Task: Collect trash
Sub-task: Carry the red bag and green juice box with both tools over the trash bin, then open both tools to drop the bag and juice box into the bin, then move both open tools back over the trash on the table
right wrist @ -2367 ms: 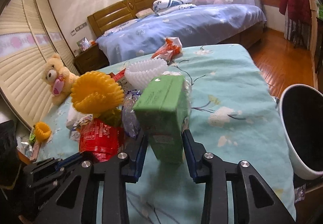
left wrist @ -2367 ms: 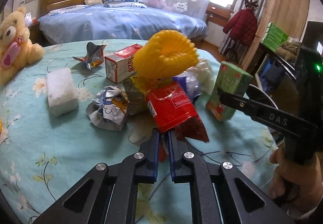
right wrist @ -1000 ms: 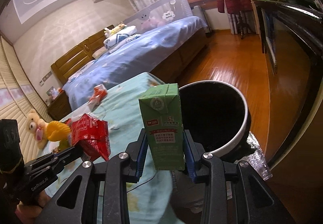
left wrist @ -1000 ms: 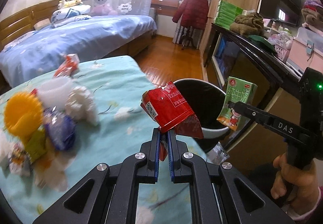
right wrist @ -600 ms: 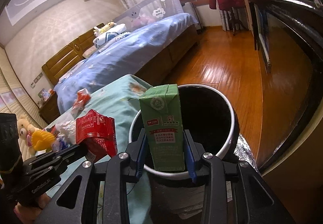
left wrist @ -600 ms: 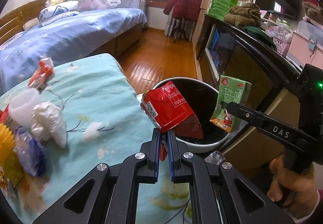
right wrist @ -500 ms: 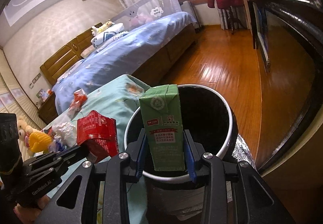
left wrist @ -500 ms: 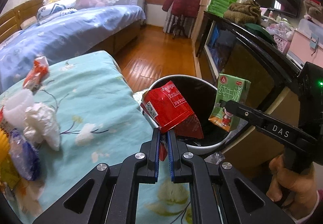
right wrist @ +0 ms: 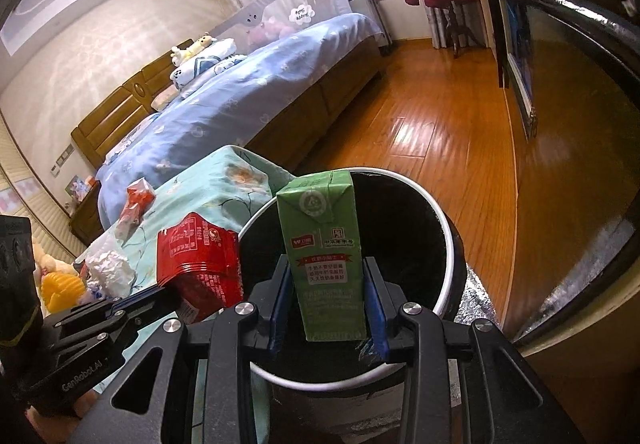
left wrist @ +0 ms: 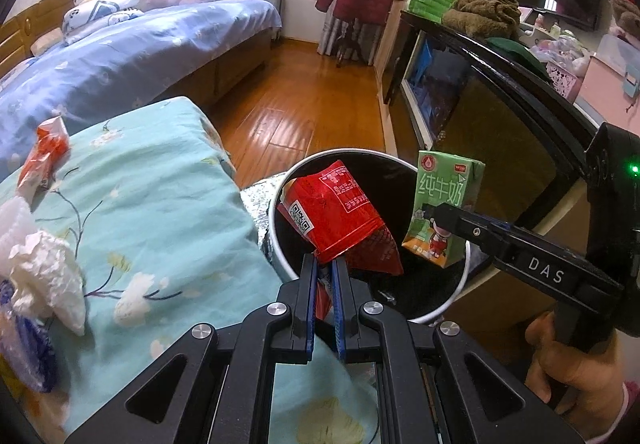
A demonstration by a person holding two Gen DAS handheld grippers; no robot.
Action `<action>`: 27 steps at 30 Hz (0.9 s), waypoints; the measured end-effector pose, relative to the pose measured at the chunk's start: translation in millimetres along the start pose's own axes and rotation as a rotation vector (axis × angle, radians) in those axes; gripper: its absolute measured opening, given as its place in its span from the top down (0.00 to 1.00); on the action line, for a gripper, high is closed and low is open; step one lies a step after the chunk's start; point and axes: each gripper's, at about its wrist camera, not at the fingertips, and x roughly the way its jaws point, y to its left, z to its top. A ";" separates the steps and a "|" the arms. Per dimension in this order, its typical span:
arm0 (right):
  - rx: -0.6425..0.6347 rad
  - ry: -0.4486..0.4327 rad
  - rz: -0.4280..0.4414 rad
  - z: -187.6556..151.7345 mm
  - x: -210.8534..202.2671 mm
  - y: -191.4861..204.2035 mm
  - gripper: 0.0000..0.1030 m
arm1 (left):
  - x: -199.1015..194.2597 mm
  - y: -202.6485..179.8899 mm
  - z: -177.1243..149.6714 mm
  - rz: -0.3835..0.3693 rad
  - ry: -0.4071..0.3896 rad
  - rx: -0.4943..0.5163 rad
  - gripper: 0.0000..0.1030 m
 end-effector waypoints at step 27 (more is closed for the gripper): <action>-0.046 -0.016 0.120 -29.9 -18.1 79.9 0.14 | -99.6 49.7 -108.2 0.105 -0.077 -0.175 0.44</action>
